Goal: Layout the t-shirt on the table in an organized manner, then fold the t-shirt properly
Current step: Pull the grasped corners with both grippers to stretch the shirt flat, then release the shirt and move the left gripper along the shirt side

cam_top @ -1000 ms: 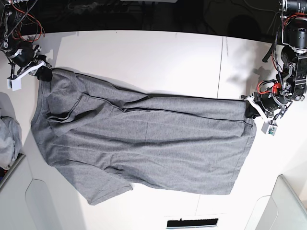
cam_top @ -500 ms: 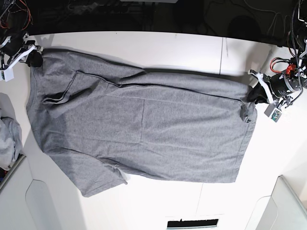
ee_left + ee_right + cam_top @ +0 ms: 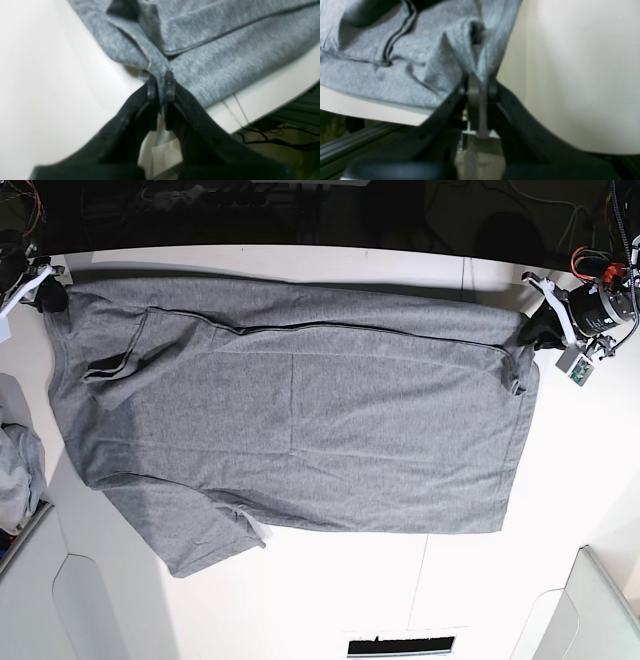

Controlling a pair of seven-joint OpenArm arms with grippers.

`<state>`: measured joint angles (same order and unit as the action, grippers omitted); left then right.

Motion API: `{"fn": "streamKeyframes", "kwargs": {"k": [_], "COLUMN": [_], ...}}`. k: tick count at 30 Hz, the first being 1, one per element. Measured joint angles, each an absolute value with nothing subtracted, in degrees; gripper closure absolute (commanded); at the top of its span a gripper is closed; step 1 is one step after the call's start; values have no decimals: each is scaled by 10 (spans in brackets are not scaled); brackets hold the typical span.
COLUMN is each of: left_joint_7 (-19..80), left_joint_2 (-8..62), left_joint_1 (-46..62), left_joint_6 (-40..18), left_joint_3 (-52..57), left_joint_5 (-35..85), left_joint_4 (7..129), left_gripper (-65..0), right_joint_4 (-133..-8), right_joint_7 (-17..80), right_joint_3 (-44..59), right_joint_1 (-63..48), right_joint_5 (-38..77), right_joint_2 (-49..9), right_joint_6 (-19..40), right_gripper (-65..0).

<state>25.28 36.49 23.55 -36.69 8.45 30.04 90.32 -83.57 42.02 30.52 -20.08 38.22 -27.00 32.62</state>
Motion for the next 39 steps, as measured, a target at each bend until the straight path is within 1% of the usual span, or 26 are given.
{"fn": "streamKeyframes", "kwargs": {"k": [3,5,17,25,26,27,30,31,32,33,35,36,37,39], "left_joint_7": [252,252,257,257,257,256,256,256,257,257,256,257,264,299], "left_joint_2": [365,365,363,359,359,359,359,359,359,359,359,359,359,359], "left_joint_1": [243,252,273,286,285,284,284,284,284,284,284,284,284,284], "left_joint_6": [-365,-365,-369,-369,-369,-369,-369,-369,-369,-369,-369,-363,-350,-352], "left_joint_3": [85,85,85,86,86,86,86,86,86,86,86,86,86,90], "left_joint_5": [302,302,302,302,301,302,302,301,300,300,300,301,306,319], "left_joint_4": [908,908,908,910,910,910,910,910,910,910,910,910,910,913], "left_gripper": [0,-17,-16,-17,-28,-60,-209,-245,-264,-271,-271,-271,-271,-271], "right_joint_4": [-836,-836,-837,-837,-837,-837,-837,-837,-837,-837,-837,-837,-837,-838], "right_joint_7": [421,429,432,432,431,431,431,431,431,431,432,431,431,432], "right_joint_3": [305,307,326,326,326,326,326,326,326,326,329,333,338,356], "right_joint_1": [-201,-202,-230,-230,-230,-230,-230,-230,-230,-230,-230,-230,-230,-230], "right_joint_5": [383,383,396,395,395,395,396,395,395,394,394,394,394,396], "right_joint_2": [-276,-276,-276,-276,-276,-276,-276,-276,-276,-276,-276,-276,-276,-276], "right_joint_6": [326,326,326,326,326,326,326,326,326,326,326,326,326,326], "right_gripper": [0,0,0,0,0,0,0,0,-38,-98,-200,-227,-232,-232]}}
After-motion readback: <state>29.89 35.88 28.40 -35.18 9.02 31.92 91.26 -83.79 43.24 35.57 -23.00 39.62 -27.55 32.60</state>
